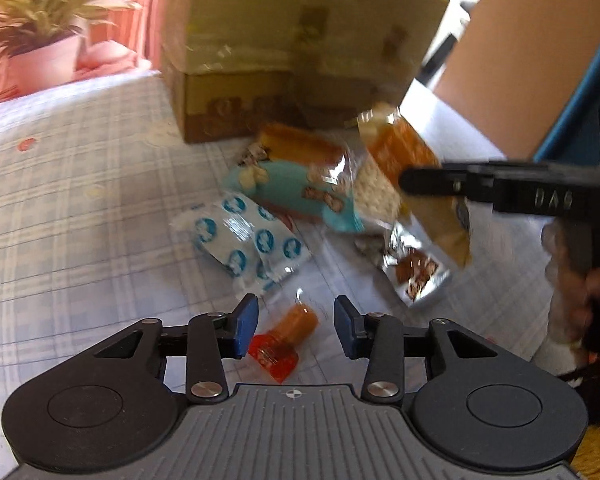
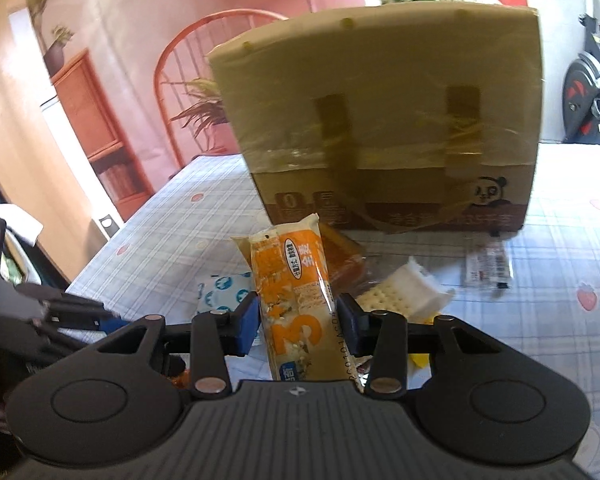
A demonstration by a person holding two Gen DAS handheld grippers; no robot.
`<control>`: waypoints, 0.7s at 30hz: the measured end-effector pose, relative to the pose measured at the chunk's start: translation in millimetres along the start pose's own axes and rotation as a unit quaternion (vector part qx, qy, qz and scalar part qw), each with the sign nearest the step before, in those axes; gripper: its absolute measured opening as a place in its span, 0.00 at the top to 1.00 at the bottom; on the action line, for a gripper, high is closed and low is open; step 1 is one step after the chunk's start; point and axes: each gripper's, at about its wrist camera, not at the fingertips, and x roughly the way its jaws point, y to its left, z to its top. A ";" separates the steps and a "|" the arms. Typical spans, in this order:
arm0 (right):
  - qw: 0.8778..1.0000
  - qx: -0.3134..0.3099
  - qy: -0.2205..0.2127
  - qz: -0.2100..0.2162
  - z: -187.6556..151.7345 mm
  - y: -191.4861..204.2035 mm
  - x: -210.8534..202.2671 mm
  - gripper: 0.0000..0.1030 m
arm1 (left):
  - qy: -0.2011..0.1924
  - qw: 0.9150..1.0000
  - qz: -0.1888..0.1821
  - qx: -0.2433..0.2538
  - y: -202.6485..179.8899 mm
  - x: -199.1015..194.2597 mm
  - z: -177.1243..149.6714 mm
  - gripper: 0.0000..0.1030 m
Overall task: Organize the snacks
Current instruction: 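Grasp the orange bread bag with the right tool while the left tool grasps the orange sausage stick, then carry the bread bag and sausage stick into the box and open both tools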
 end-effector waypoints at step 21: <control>1.000 0.020 0.000 -0.008 -1.6 -10.3 -0.4 0.57 | -0.009 1.000 0.016 -0.022 9.4 5.3 -5.9 0.75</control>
